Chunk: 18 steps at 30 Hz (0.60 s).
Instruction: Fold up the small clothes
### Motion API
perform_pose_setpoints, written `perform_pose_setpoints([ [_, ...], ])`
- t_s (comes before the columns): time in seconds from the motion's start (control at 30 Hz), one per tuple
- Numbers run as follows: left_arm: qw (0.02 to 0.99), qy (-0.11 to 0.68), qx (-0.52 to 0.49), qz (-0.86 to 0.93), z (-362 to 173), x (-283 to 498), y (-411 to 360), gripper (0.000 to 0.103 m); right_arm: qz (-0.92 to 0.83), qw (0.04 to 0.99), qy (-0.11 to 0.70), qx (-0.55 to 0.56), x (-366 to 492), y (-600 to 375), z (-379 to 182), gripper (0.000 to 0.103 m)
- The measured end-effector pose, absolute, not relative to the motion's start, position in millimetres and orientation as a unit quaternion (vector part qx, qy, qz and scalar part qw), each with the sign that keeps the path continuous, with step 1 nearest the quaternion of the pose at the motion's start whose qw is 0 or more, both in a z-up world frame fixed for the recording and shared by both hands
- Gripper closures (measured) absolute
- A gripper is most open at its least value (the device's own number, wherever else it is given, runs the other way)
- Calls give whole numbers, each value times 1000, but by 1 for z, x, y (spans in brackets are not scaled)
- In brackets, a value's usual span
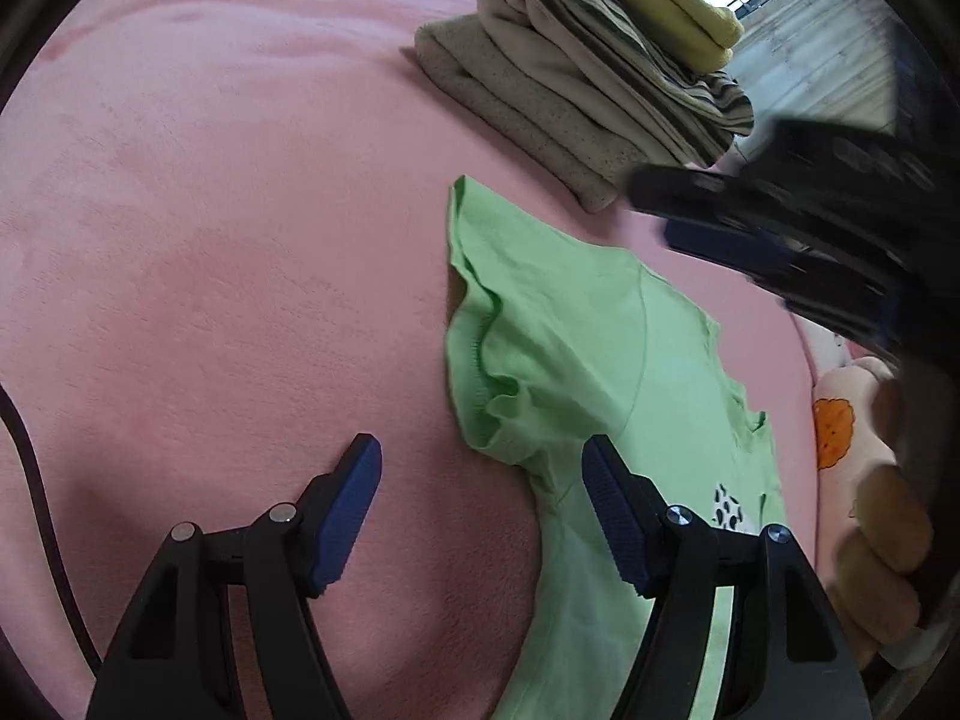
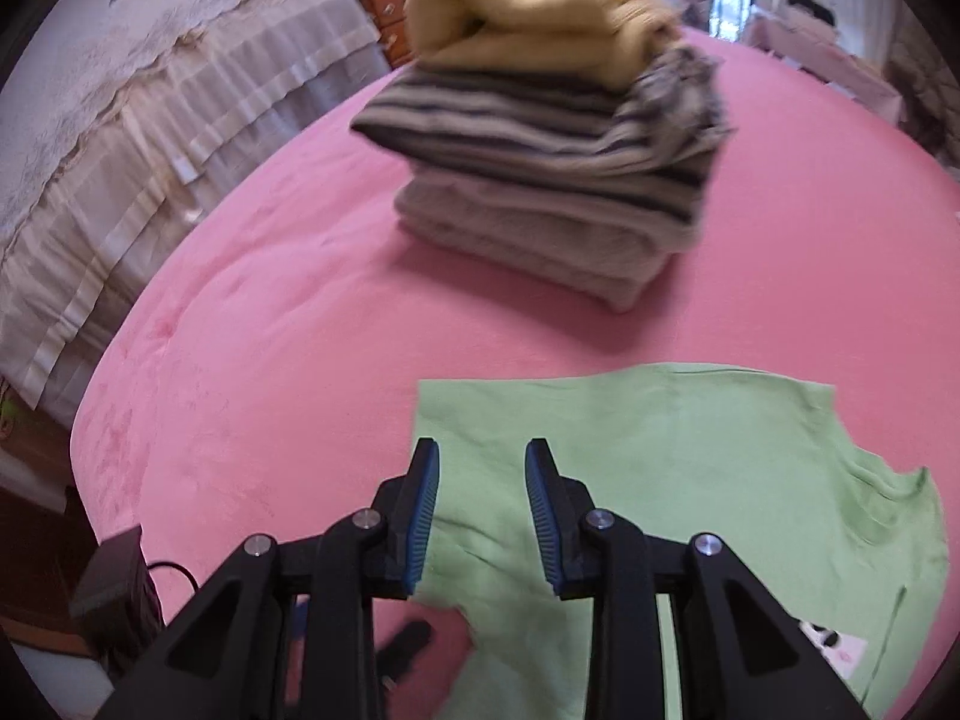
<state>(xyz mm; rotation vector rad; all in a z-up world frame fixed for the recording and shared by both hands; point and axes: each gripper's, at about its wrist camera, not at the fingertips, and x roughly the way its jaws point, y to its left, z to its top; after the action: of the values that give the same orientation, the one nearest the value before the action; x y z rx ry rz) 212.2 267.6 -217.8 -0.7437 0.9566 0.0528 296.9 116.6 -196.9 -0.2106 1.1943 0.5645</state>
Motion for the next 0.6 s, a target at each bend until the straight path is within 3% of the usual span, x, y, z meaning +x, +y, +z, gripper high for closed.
perform_pose_setpoints([
  [0.1,825,435,-361,9,-220,214,262,36,271,766,571,-120,308,144,-220,73],
  [0.17,822,433,-371,11,-226,215,263,45,274,756,580,-132,315,156,-229,73],
  [0.6,825,439,-355,6,-240,225,261,46,271,704,618,-222,326,200,-275,73],
])
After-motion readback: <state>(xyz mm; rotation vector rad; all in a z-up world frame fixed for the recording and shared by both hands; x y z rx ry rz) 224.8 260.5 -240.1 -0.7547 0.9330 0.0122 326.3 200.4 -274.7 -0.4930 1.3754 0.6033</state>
